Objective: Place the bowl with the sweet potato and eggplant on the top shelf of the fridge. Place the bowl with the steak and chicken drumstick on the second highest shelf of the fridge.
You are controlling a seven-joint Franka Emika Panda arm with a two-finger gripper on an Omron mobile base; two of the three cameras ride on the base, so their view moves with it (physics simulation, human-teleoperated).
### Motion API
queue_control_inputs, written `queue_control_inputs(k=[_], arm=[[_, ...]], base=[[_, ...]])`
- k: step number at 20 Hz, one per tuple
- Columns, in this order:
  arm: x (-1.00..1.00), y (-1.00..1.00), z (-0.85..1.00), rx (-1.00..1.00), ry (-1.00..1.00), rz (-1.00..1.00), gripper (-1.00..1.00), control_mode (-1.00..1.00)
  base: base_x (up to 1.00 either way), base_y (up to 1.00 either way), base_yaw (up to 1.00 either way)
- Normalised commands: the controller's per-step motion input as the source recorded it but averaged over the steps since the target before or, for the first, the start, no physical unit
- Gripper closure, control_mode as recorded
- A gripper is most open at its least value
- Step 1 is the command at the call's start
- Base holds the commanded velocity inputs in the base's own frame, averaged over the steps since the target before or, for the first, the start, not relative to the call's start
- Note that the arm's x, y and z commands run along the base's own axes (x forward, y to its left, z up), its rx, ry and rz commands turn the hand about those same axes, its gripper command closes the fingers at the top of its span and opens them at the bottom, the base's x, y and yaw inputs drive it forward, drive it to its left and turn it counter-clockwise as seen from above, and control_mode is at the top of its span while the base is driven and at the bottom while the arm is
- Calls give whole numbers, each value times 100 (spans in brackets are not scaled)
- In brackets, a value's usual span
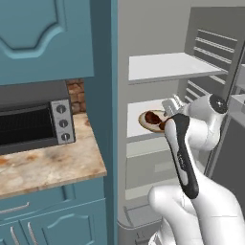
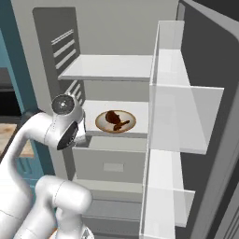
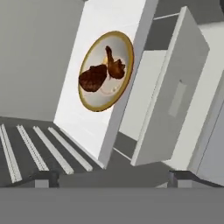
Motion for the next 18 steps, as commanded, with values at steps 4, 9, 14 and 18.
queue_control_inputs(k=[4,9,14,18], arm=[[-100,54,0,-22,22,47,-100,-100],[-72,40,-2,-26,14,1,-100,-100],[-10,2,0,0,0,1,-100,100],[0,0,0,0,0,0,-100,100]], base=[[0,0,0],[0,0,0],[-21,18,7],[-7,99,28]])
